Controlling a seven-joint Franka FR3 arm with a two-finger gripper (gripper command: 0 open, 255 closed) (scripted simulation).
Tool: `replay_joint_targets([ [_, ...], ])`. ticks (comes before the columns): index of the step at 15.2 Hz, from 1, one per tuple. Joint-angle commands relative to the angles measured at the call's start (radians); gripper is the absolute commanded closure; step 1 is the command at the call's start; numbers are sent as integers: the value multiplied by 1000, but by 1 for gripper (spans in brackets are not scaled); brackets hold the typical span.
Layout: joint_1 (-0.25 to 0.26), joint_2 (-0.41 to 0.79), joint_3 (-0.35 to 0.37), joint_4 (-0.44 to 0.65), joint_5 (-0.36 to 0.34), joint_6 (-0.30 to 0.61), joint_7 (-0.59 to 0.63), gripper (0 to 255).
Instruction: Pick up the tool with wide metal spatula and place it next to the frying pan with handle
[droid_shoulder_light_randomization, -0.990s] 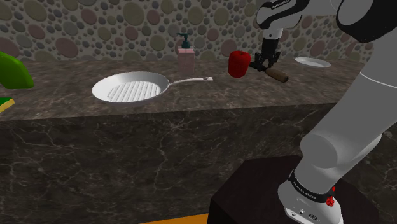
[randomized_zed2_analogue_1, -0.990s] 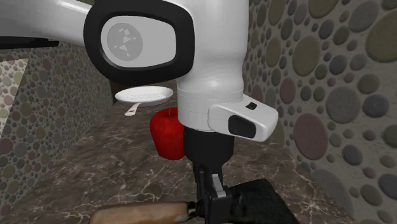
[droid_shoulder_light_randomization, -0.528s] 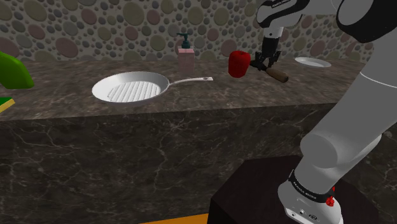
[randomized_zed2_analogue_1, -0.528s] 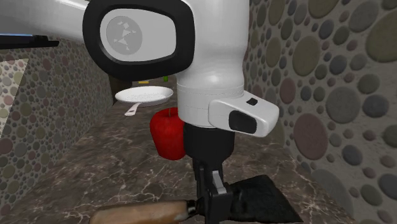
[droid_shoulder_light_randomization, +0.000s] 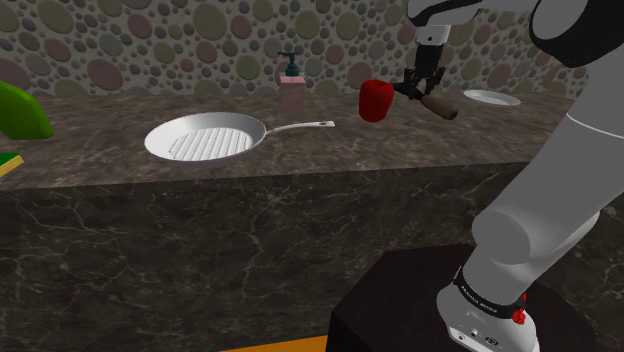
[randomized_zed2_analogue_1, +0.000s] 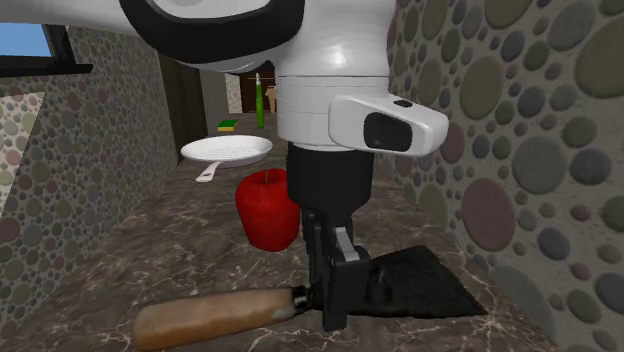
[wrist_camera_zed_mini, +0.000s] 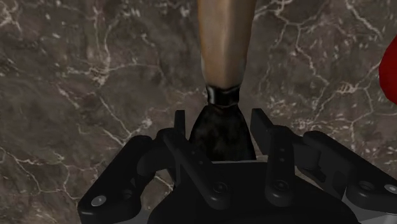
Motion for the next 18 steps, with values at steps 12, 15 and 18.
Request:
replay_joint_targets([
  [12, -1, 30, -2, 211, 10, -182, -14, 255],
  [15, -2, 39, -3, 249, 13, -212, -17, 255],
  [18, 35, -34, 37, 168, -7, -203, 61, 255],
])
